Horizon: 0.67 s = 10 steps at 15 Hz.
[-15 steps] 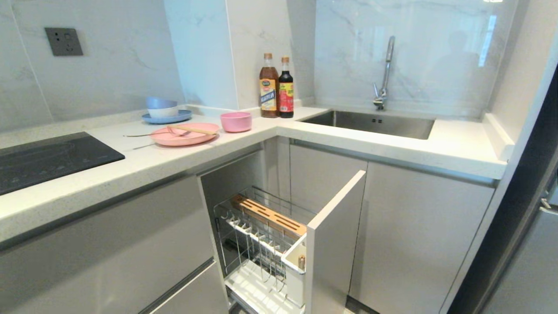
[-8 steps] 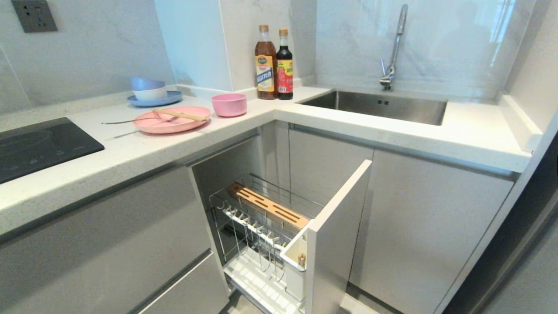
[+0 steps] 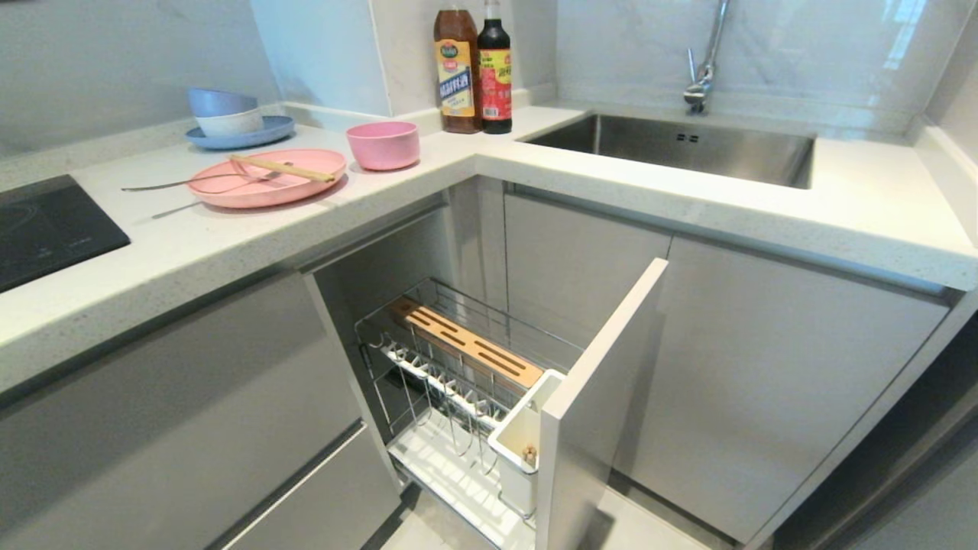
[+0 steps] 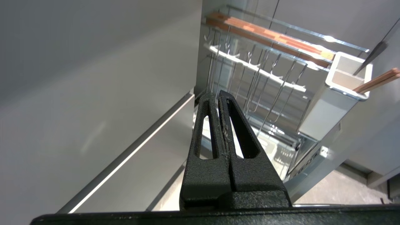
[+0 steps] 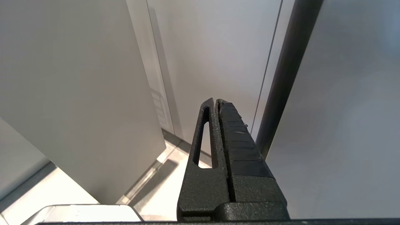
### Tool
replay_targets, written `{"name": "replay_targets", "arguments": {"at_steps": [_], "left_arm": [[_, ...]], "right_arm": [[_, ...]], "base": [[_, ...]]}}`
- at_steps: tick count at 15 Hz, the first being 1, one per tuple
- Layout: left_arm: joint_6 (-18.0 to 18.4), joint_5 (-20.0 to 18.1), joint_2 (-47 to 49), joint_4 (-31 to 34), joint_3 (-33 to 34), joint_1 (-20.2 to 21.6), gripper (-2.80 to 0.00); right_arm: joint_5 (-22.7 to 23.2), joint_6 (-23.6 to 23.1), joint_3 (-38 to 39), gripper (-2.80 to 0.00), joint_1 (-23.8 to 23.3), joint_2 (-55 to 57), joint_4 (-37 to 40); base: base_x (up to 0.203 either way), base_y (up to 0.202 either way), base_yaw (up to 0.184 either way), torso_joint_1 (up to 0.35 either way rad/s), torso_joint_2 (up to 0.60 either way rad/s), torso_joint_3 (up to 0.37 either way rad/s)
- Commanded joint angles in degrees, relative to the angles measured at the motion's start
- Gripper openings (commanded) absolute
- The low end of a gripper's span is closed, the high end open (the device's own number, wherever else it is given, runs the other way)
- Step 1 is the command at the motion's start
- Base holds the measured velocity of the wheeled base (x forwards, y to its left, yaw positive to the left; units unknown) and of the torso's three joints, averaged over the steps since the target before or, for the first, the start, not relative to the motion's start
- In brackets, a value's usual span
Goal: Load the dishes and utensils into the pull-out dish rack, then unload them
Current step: Pick up the chopsticks and place it in the cupboard
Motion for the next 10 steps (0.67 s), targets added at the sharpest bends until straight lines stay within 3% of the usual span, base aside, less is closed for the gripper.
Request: {"name": "replay_targets", "arguments": {"at_steps": [1,10], "left_arm": [[-0.08,0.04,0.07,-0.01,0.01,0.0,-2.8],[-0.01,0.04,0.07,-0.01,0.01,0.0,-2.8]], "right_arm": [[0.01,0.01,0.09,-2.8,0.02,0.0,-0.01],[0.01,0.01,0.03,-2.8,0.02,0.0,-0.01]], "base": [[0.0,0.0,0.0,0.002,0.01,-0.19],[0.0,0.0,0.0,0.003,0.0,-0.198]]}}
